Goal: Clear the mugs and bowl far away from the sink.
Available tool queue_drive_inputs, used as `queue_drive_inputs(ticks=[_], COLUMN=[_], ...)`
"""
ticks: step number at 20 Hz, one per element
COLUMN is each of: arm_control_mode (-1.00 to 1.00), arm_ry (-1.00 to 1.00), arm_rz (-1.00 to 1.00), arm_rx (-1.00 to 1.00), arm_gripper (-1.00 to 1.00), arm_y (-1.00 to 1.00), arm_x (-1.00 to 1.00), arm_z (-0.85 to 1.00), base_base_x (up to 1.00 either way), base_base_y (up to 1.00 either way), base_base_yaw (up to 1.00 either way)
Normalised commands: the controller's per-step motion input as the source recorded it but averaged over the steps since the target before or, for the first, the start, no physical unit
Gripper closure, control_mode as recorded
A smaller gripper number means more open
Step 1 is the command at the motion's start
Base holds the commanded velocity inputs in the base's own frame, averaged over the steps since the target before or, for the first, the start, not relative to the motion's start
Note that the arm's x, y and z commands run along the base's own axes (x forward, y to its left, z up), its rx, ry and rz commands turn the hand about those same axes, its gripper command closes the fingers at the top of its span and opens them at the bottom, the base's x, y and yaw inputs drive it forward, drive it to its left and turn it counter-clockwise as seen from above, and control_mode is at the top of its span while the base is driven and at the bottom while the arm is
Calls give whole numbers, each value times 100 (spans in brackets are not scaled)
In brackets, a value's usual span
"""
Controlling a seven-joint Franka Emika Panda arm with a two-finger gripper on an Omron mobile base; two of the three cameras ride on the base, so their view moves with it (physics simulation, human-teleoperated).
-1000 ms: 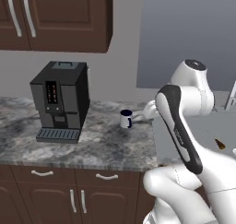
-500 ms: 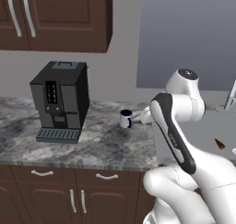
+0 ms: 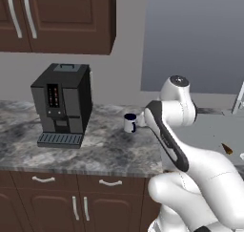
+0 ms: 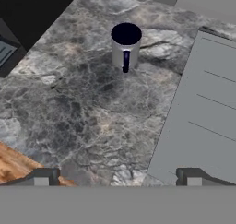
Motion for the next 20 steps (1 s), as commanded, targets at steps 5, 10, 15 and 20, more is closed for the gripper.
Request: queue_drive_inputs(ticks=[5,10,15,20], arm_control_mode=[-100,-100,-100,-100], arm_ry=[2,4,1,0], arm_rz=[-4,0,0,0], arm_rx=[-1,0,0,0], arm_gripper=[-100,-100,-100,-100], arm_y=[4,0,3,6], arm_x=[38,33,24,14], arm_z=[-13,-9,-20,-29], base_base_x=[0,0,0,0], base_base_y=[0,0,0,0], base_base_yaw=[0,0,0,0])
